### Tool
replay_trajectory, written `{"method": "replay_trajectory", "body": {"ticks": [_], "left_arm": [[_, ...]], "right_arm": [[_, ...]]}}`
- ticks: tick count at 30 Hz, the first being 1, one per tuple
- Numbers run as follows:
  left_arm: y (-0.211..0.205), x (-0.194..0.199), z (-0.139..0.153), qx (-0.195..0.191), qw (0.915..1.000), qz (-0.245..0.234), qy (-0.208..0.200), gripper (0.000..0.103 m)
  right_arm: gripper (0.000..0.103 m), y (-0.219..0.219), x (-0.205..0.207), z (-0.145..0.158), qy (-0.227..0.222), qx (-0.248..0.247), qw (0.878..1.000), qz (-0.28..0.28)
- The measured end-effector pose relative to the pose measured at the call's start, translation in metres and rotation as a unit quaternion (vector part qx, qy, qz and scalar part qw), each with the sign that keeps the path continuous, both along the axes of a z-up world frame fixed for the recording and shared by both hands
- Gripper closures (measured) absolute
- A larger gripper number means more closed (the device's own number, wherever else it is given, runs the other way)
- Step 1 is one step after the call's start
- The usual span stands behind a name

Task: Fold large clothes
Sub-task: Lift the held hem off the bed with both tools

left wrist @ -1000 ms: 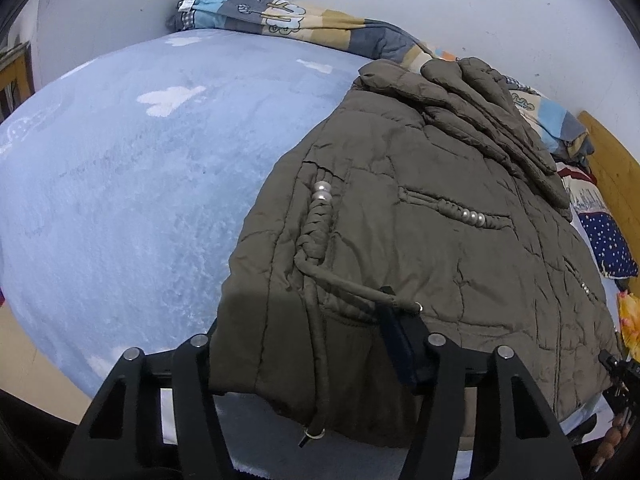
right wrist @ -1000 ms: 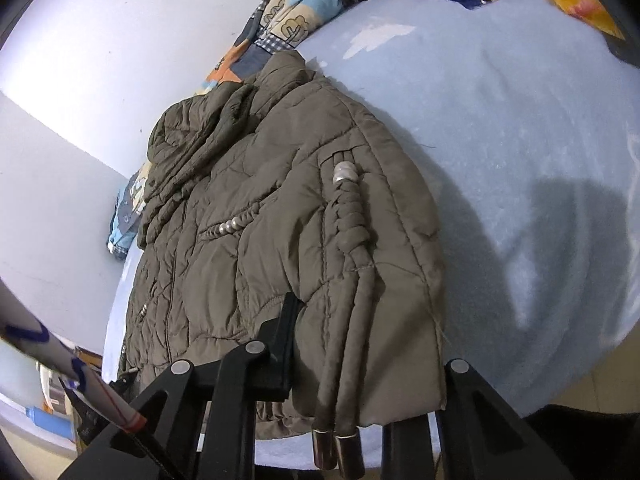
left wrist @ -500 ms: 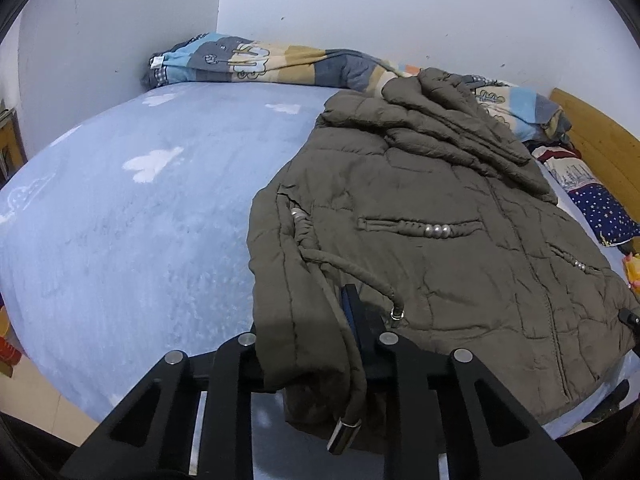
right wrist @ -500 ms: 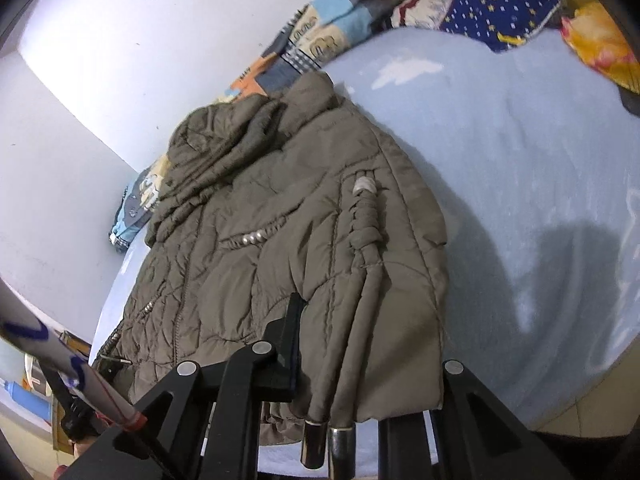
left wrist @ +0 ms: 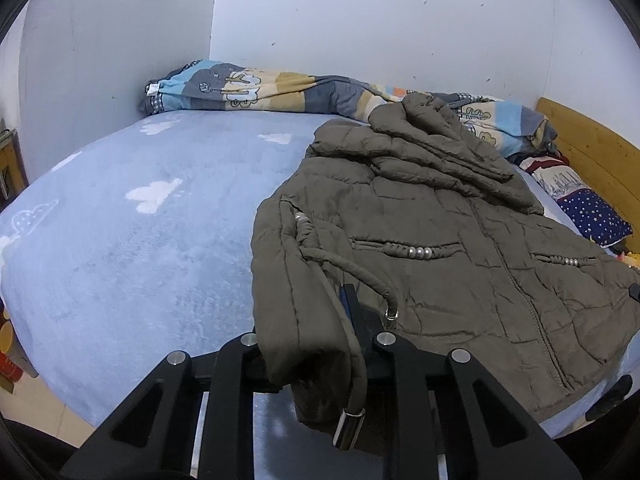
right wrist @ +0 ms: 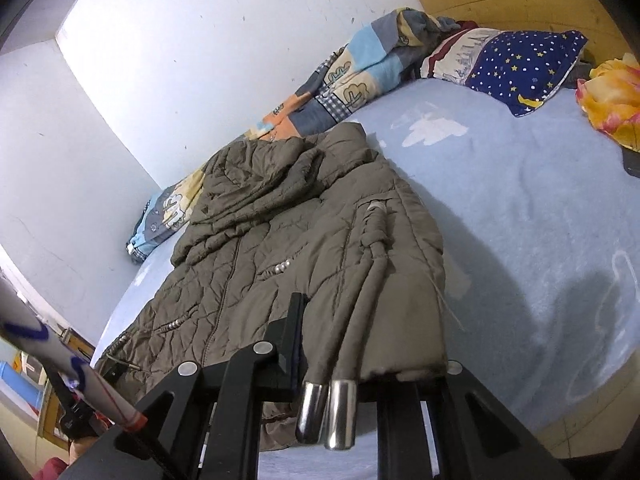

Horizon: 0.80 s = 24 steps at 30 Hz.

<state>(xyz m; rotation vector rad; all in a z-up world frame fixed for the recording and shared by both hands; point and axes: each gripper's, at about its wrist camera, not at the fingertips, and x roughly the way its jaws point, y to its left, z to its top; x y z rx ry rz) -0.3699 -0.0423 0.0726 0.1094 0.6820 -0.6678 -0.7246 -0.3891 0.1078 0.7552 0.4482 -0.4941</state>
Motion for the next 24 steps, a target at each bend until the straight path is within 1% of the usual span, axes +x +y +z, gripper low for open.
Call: {"method": "replay_trajectory", "body": {"ticks": [6, 10, 14, 16, 18, 19, 21, 24], "left_arm": [[0.0, -0.004, 0.005, -0.002, 0.9999, -0.005, -0.012, 0.082], [0.001, -0.004, 0.004, -0.002, 1.0, -0.004, -0.008, 0.082], [-0.002, -0.001, -0.001, 0.009, 1.0, 0.0, 0.001, 0.082], [-0.003, -0.001, -0.002, 0.016, 0.9999, 0.002, 0.001, 0.082], [-0.005, -0.002, -0.002, 0.021, 0.9998, 0.002, -0.002, 0.082], [-0.005, -0.001, -0.002, 0.023, 0.9997, 0.002, -0.004, 0.082], [-0.006, -0.002, -0.001, 0.024, 0.9997, 0.002, -0.007, 0.082], [-0.006, -0.004, 0.001, 0.023, 0.9997, 0.002, -0.013, 0.082]], "right_arm": [[0.088, 0.002, -0.004, 0.006, -0.007, -0.009, 1.0, -0.001], [0.088, 0.001, -0.005, 0.005, -0.011, -0.006, 1.0, -0.001], [0.087, -0.005, -0.002, -0.001, -0.018, 0.024, 1.0, 0.005], [0.084, -0.006, -0.001, -0.005, -0.012, 0.031, 0.999, 0.004], [0.083, -0.007, 0.001, -0.009, -0.005, 0.038, 0.999, 0.005], [0.083, -0.007, 0.001, -0.01, 0.001, 0.036, 0.999, 0.005], [0.089, -0.003, 0.004, -0.009, 0.019, 0.014, 1.0, 0.01], [0.092, 0.002, 0.005, -0.002, 0.025, -0.012, 1.0, 0.012]]}}
